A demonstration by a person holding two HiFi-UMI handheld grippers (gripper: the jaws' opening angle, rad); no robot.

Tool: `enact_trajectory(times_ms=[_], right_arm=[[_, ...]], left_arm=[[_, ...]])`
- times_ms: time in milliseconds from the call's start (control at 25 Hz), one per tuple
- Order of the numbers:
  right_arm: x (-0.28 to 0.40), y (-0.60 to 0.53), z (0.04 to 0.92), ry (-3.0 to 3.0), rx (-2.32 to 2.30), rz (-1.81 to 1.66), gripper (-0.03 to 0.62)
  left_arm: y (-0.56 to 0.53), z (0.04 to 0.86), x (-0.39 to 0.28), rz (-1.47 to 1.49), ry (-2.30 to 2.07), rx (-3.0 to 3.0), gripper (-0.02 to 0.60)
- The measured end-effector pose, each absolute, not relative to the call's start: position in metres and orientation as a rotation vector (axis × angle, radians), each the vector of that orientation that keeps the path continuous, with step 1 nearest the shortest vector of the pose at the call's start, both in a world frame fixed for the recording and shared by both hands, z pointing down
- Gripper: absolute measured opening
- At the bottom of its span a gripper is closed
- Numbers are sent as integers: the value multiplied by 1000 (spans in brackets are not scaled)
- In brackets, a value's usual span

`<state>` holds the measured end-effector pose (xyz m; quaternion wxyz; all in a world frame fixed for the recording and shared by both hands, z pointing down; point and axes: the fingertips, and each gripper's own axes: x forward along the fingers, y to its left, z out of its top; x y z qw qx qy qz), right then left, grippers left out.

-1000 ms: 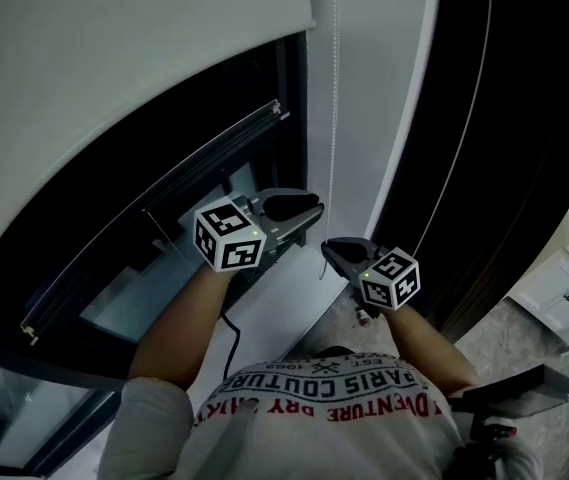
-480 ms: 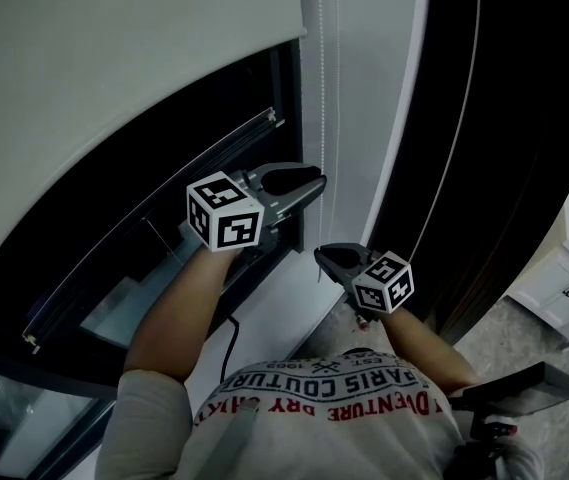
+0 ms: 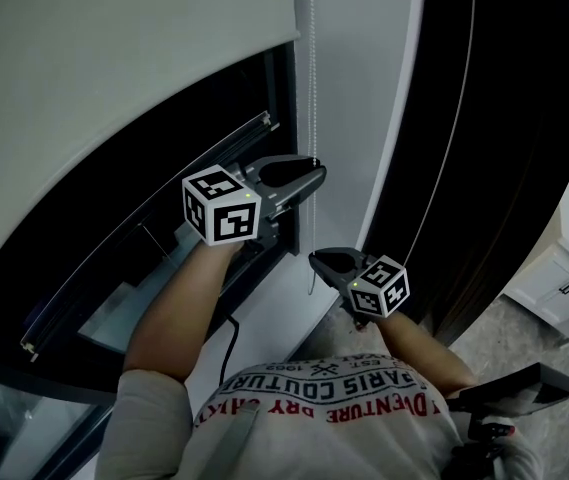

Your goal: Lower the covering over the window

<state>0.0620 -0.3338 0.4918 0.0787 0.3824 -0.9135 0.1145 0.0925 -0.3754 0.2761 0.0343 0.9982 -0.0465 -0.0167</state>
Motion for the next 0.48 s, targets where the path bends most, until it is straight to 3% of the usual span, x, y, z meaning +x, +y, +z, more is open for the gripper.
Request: enact_trajectory(times_ms=[80,160,480], right_arm=[[61,-333,490,-2745,1150,343,7],[62,-333,489,-2749,1158,343,6],[67,-324,512,-2675,1138,373,6]], left_arm=[[-372,270,94,-60,-139,3087,66],[-372,268,94,-58,-170,3094,18],[-379,295,101,39,-213,3080,6]])
